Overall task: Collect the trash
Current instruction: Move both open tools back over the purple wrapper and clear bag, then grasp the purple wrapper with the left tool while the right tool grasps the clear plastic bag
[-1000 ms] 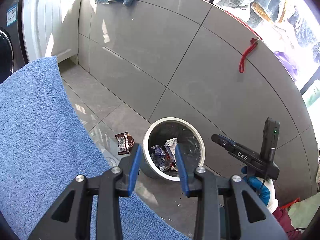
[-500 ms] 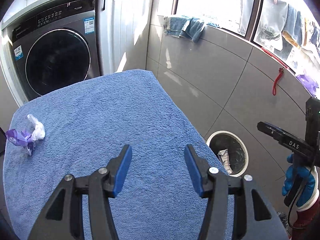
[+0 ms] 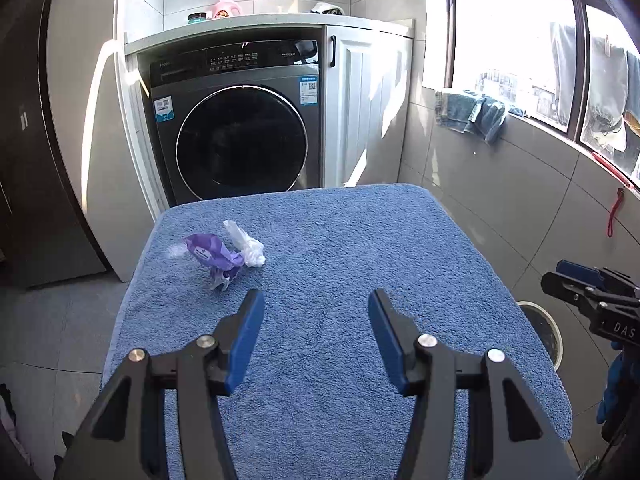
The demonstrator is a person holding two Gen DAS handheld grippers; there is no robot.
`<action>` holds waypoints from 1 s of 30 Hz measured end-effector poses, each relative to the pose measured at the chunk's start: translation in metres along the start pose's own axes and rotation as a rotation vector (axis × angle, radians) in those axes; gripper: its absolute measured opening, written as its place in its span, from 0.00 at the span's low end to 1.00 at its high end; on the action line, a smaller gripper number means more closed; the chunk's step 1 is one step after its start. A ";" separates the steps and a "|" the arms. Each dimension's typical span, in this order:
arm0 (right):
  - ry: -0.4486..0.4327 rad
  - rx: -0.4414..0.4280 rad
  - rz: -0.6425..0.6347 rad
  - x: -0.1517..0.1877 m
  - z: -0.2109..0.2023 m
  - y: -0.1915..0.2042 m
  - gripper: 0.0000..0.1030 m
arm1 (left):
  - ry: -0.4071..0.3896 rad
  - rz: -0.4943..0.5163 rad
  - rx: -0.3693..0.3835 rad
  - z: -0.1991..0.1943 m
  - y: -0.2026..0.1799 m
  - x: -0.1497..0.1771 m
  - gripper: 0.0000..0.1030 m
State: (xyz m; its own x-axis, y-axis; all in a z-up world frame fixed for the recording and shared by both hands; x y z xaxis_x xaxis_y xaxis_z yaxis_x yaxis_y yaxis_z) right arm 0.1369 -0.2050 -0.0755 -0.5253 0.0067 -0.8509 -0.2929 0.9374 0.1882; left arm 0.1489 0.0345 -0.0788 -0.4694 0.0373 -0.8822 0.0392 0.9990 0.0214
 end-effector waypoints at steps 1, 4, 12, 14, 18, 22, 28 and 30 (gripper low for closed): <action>0.001 -0.010 -0.012 0.000 0.001 0.009 0.52 | -0.004 -0.006 -0.007 -0.003 0.006 0.002 0.51; 0.005 -0.037 -0.051 -0.001 0.002 0.035 0.53 | -0.007 -0.024 -0.021 -0.012 0.021 0.007 0.51; 0.020 -0.097 -0.126 -0.003 0.014 0.081 0.55 | -0.002 -0.063 -0.059 -0.020 0.053 0.017 0.58; 0.025 -0.109 -0.135 -0.003 0.018 0.088 0.56 | 0.007 -0.071 -0.063 -0.016 0.060 0.020 0.59; 0.052 -0.126 -0.152 -0.003 0.037 0.095 0.57 | 0.039 -0.101 -0.071 0.000 0.077 0.029 0.59; 0.090 -0.148 -0.171 -0.002 0.066 0.102 0.57 | 0.080 -0.136 -0.079 0.023 0.102 0.039 0.60; 0.135 -0.210 -0.192 -0.006 0.122 0.118 0.57 | 0.124 -0.198 -0.053 0.072 0.136 0.037 0.60; 0.148 -0.236 -0.180 -0.008 0.142 0.124 0.57 | 0.130 -0.199 -0.025 0.090 0.138 0.031 0.60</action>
State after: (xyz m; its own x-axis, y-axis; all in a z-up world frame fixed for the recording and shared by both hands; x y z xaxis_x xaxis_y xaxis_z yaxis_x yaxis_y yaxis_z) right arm 0.2184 -0.0392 -0.1151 -0.5533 -0.2188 -0.8037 -0.5596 0.8124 0.1640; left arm 0.2190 0.1711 -0.1456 -0.5755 -0.1595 -0.8021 -0.0868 0.9872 -0.1341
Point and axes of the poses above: each gripper's, at about its wrist camera, not at the fingertips, and z roughly the way its jaws point, y to its left, x to its underside, the point moved 10 cm from there along z, roughly the way its jaws point, and after that the axes turned 10 degrees about -y, right-handed, at the moved point
